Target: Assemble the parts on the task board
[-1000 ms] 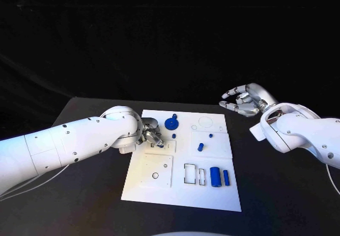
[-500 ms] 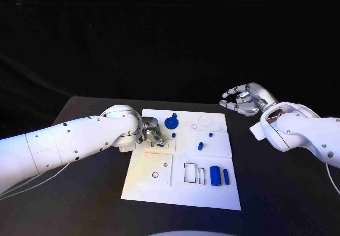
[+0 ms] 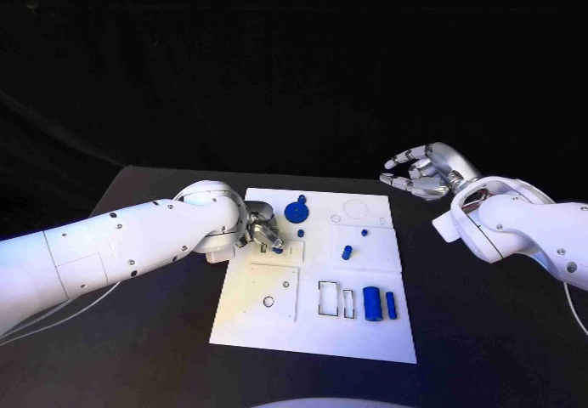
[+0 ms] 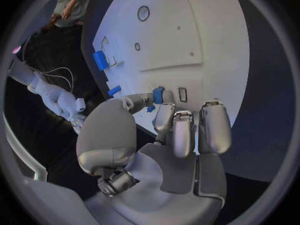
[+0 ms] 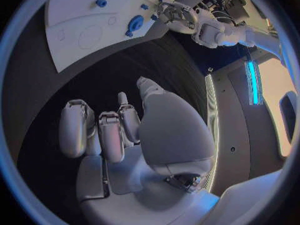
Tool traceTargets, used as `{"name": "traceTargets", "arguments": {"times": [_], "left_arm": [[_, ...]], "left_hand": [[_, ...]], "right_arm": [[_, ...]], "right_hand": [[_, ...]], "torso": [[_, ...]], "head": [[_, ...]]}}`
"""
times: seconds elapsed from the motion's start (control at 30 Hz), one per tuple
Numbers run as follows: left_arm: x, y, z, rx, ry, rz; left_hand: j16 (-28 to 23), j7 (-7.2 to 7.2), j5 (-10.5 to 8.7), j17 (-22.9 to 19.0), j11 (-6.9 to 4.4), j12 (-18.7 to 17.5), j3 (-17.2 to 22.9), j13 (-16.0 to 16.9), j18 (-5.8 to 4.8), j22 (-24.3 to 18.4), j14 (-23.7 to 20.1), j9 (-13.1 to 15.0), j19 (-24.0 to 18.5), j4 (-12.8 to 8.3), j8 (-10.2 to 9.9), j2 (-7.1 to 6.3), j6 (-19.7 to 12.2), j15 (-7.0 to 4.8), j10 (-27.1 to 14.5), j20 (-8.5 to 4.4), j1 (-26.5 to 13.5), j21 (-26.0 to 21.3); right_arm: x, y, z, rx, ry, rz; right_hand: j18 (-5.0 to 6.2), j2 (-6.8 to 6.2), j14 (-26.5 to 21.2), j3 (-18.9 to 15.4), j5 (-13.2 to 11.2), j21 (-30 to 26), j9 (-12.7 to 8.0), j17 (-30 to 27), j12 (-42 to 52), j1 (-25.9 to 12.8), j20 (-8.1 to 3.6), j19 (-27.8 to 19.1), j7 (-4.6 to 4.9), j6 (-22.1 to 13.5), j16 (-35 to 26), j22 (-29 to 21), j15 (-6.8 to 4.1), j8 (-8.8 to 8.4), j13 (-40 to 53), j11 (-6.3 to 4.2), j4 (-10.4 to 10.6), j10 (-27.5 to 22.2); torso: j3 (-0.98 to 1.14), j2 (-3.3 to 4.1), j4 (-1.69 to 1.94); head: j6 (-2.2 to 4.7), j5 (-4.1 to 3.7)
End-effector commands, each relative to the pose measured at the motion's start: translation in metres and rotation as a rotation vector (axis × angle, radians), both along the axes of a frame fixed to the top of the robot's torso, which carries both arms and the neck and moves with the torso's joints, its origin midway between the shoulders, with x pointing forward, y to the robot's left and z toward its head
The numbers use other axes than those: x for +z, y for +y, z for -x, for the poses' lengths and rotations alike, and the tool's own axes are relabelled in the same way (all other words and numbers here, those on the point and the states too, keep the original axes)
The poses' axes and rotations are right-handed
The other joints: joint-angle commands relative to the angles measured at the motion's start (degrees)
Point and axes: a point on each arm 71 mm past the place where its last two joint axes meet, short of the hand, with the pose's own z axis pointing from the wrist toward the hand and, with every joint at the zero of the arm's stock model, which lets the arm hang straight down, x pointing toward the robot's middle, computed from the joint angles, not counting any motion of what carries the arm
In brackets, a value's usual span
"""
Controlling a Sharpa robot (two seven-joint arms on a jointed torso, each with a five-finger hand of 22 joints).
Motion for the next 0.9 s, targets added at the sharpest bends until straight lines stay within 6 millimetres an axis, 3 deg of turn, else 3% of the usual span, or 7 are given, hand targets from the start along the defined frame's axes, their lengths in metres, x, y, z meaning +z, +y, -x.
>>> {"name": "traceTargets", "arguments": {"times": [0.03,0.4,0.9], "left_arm": [[-0.0054,-0.0013,0.0033,-0.022,0.029,-0.019],[-0.0050,-0.0016,0.0027,-0.018,0.023,-0.016],[-0.0057,-0.0013,0.0024,-0.022,0.030,-0.024]], "left_hand": [[0.25,-2.79,0.11,15.10,-0.01,0.39,0.42,0.17,-0.56,0.08,6.05,0.01,0.06,0.05,-0.06,0.21,3.16,-0.35,0.55,-0.30,-0.72,0.05],[0.25,-2.90,0.20,15.10,-0.10,0.44,0.50,0.27,-0.56,0.07,6.05,0.01,0.08,0.22,-0.10,0.61,3.35,-0.41,0.65,-0.35,-0.96,0.03],[0.25,-2.96,-0.88,15.10,-0.14,0.24,-3.88,0.13,-0.59,0.17,6.05,0.07,0.18,2.08,-0.43,-1.16,4.08,-0.47,0.65,-0.44,-3.92,-0.03]], "right_arm": [[-0.0002,0.0005,0.0003,0.007,-0.001,0.003],[-0.0004,0.0006,0.0002,0.007,-0.001,0.003],[-0.0002,0.0001,0.0004,0.006,-0.003,0.003]], "right_hand": [[0.69,-0.12,3.98,0.02,-0.12,-0.24,-0.01,6.29,-0.24,-0.66,-0.03,-0.33,0.00,0.26,-0.37,5.45,-0.49,0.24,1.92,-0.26,0.14,-0.18],[0.69,-0.11,3.98,0.04,-0.12,-0.27,-0.01,6.30,-0.21,-0.70,-0.03,-0.34,-0.01,0.26,-0.36,5.43,-0.49,0.25,1.95,-0.26,0.17,-0.16],[0.69,-0.13,3.98,0.04,-0.13,-0.26,-0.02,6.28,-0.26,-0.86,-0.04,-0.32,-0.01,0.24,-0.38,5.45,-0.50,0.27,1.89,-0.26,0.24,-0.20]], "torso": [[0.02,0.00,-0.01],[0.02,-0.02,-0.01],[0.02,-0.02,-0.02]], "head": [[-0.05,0.01],[0.03,-0.02],[0.02,-0.06]]}}
